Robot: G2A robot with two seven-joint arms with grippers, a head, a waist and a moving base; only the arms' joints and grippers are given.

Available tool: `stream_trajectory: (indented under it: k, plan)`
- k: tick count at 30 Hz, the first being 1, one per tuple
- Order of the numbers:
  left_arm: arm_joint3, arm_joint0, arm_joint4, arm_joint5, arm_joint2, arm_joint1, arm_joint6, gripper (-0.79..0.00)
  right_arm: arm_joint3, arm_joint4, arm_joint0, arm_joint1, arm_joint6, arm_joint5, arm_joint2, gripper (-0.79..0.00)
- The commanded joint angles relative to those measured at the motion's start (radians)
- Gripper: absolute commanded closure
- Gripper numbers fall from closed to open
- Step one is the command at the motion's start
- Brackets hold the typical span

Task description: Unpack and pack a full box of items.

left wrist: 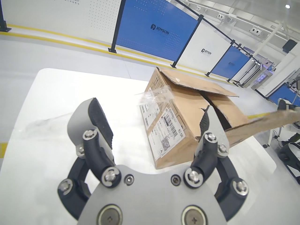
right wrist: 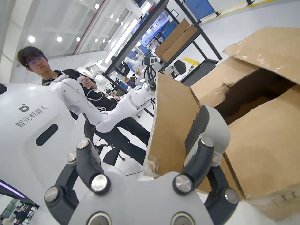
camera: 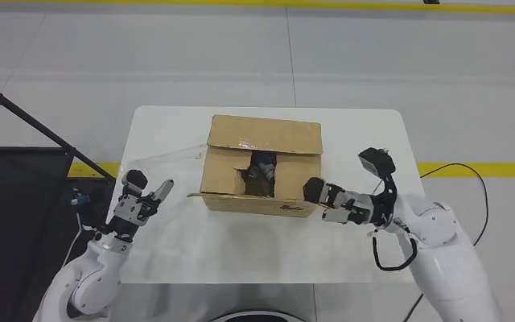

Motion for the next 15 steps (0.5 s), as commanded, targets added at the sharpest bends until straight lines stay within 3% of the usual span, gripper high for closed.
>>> stream_trajectory:
  k: [1, 15]
  plan:
    - [-0.004, 0.001, 0.011, -0.014, 0.004, 0.000, 0.000, -0.785, -0.019, -0.031, -0.004, 0.018, 0.000, 0.000, -0.022, -0.785]
    - [0.037, -0.012, 0.237, -0.184, 0.048, 0.013, -0.068, -0.785, 0.015, -0.213, 0.056, 0.122, -0.049, -0.048, -0.206, -0.785]
